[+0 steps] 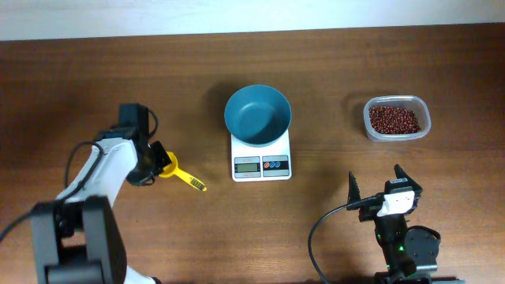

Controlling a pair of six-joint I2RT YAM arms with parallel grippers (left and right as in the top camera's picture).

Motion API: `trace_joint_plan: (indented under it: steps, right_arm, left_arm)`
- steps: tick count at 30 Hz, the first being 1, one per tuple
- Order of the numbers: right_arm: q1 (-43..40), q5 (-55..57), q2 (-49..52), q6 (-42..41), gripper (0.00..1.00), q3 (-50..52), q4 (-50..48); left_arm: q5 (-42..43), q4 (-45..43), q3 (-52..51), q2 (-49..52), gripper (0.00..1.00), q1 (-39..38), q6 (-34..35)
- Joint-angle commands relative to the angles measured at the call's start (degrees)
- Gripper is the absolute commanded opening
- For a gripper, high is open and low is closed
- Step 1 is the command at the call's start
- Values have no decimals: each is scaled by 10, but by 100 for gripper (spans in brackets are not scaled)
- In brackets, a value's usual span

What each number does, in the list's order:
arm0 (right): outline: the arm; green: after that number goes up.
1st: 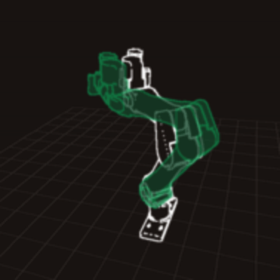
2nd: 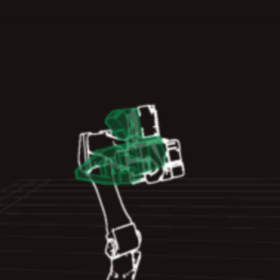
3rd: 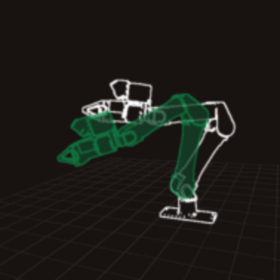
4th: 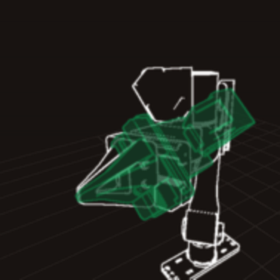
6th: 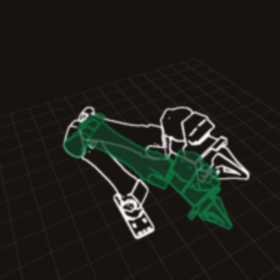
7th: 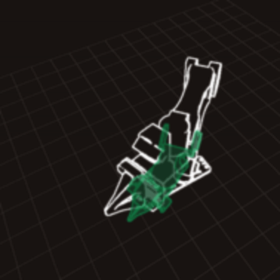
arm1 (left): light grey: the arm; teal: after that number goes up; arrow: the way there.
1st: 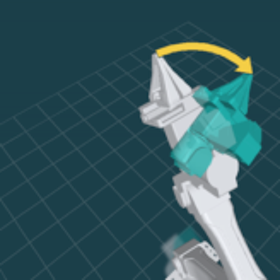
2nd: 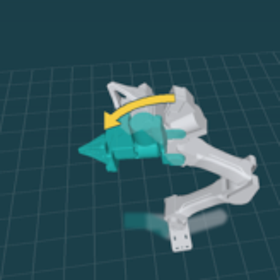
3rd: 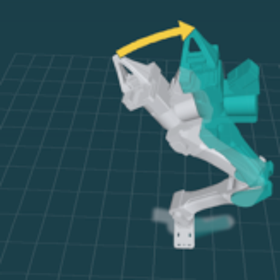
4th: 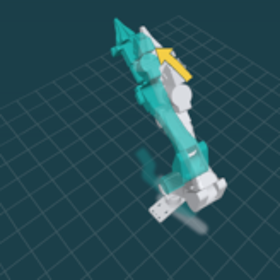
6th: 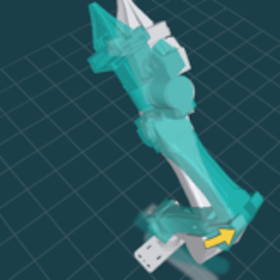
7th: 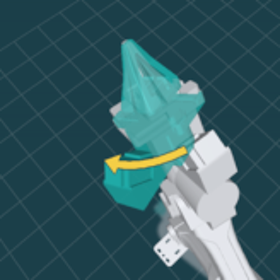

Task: Scoop item into bowl and weigh 50g on scale
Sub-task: 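Lift the yellow scoop with the left gripper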

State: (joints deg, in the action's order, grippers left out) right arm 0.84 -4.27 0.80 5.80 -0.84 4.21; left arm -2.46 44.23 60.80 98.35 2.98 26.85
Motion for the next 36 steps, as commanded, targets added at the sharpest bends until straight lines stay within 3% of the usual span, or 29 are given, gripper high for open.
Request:
trace_joint_plan:
  steps: [1,8,13,20,32,36]
  right_arm:
    - [4,5,-5,-2,99,5,0]
    - [4,5,-5,-2,99,5,0]
    - [4,5,-5,-2,99,5,0]
    - [4,5,-5,-2,99,5,0]
    - [4,4,-5,-2,99,5,0]
    - [4,5,-5,-2,99,5,0]
  left_arm:
    - [-2,49,62,-102,0,2,1]
    - [76,85,64,-264,0,2,1]
    - [126,103,64,-325,0,2,1]
    - [128,164,64,-331,0,2,1]
    - [170,187,64,-331,0,2,2]
    - [188,187,64,-331,0,2,45]
